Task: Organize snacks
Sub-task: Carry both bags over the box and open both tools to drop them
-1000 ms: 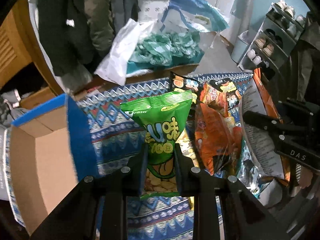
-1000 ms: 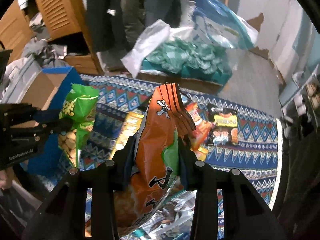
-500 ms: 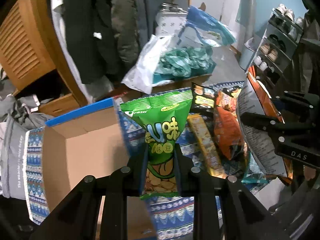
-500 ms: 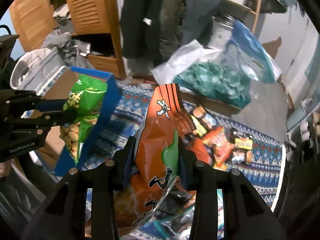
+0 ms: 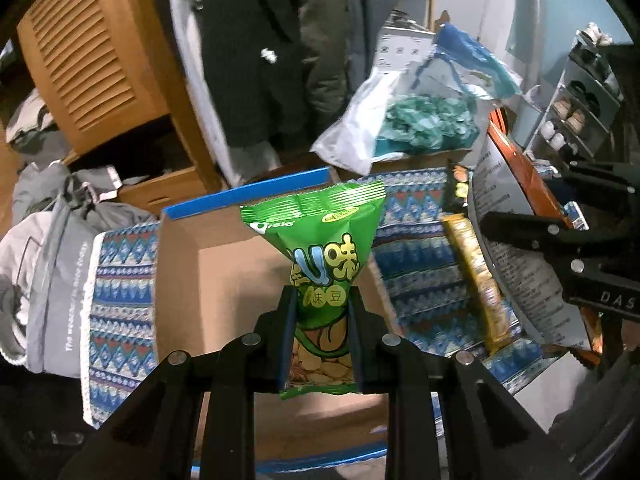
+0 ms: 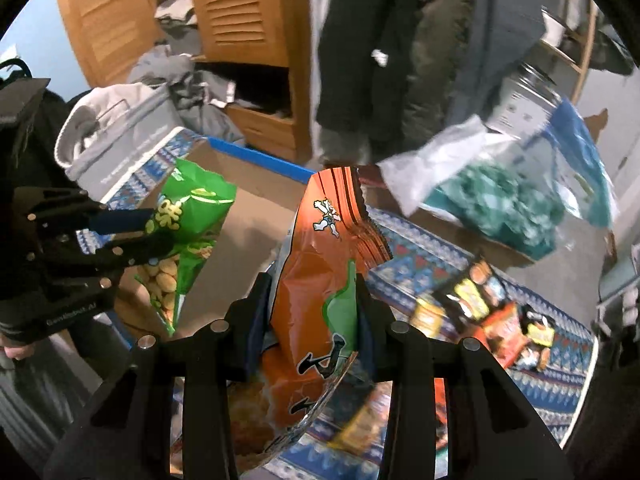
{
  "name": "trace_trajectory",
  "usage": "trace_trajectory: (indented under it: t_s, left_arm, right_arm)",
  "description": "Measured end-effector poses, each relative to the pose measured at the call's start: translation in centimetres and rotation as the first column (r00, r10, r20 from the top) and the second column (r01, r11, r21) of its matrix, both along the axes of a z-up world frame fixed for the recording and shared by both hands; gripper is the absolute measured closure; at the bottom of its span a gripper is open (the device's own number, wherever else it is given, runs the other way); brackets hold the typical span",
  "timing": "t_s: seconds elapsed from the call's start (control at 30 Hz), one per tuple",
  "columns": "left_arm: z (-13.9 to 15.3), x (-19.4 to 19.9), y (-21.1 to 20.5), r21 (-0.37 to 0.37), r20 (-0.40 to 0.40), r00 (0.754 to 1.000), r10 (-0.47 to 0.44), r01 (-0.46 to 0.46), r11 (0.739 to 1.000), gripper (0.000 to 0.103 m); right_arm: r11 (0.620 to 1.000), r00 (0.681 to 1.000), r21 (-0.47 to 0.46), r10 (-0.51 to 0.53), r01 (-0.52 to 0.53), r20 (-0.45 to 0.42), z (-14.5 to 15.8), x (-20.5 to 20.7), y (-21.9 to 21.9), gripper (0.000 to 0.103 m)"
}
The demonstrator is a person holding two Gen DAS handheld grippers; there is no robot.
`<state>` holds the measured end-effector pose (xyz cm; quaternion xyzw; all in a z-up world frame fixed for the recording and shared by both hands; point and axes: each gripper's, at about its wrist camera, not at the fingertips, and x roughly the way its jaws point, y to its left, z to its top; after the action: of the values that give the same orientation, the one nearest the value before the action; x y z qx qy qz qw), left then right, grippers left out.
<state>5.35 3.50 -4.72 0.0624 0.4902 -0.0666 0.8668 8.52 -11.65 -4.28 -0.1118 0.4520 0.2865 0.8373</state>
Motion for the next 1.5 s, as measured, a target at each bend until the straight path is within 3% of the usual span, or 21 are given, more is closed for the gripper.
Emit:
trace_trajectory:
  t_s: [0.43,0.77,0.83,0.9,0.97,1.0,1.07,1.13,1.5]
  left_arm:
    - [-3.1,-1.1,7.6,-0.004,-0.032,0.992,0.122,-0.123,0.992,0.079]
    - [-4.9,-1.1,9.4,0.001,-0.066,0.983,0.171,-0.172,0.985,0.079]
    - [-5.5,-1.0,9.6,-0.002,-0.092,0.979,0.181,-0.182,0.983,0.079]
    - [-5.8,-1.0,9.8,0.003,-0.107,0.976,0.19,-0.191,0.982,0.078]
    - [-5.7,-1.1,9.8,0.008,-0.105,0.975,0.194,-0.194,0.981,0.077]
    - [-5.6,-1.1,9.8,0.011,-0.097,0.976,0.197,-0.196,0.98,0.075]
    - [-5.4,-1.1,9.6,0.019,-0.087,0.976,0.199,-0.198,0.98,0.057]
    - [-5.0,-1.2,9.3,0.031,-0.068,0.977,0.2,-0.199,0.98,0.047]
    - [-3.8,-1.3,6.6,0.048,-0.045,0.986,0.162,-0.16,0.986,0.031]
  right_arm:
    - [0.99,0.99,-0.043,0.134,-0.136,-0.051,-2.5,0.1,9.3,0.066]
    - [0.986,0.982,-0.05,0.153,-0.159,-0.109,-4.9,0.6,11.9,0.065]
    - [0.987,0.982,-0.041,0.151,-0.156,-0.115,-4.9,0.6,11.9,0.06]
    - [0.988,0.985,-0.041,0.141,-0.146,-0.103,-4.7,0.6,11.7,0.043]
    - [0.99,0.987,-0.041,0.134,-0.138,-0.087,-4.5,0.6,11.5,0.036]
    - [0.99,0.988,-0.04,0.131,-0.135,-0.085,-4.4,0.6,11.4,0.036]
    - [0.991,0.988,-0.04,0.123,-0.127,-0.092,-4.2,0.7,11.0,0.034]
    - [0.993,0.99,-0.04,0.108,-0.112,-0.087,-4.0,0.7,10.6,0.032]
    - [0.999,0.996,-0.041,0.03,-0.033,-0.079,-3.3,0.6,7.5,0.026]
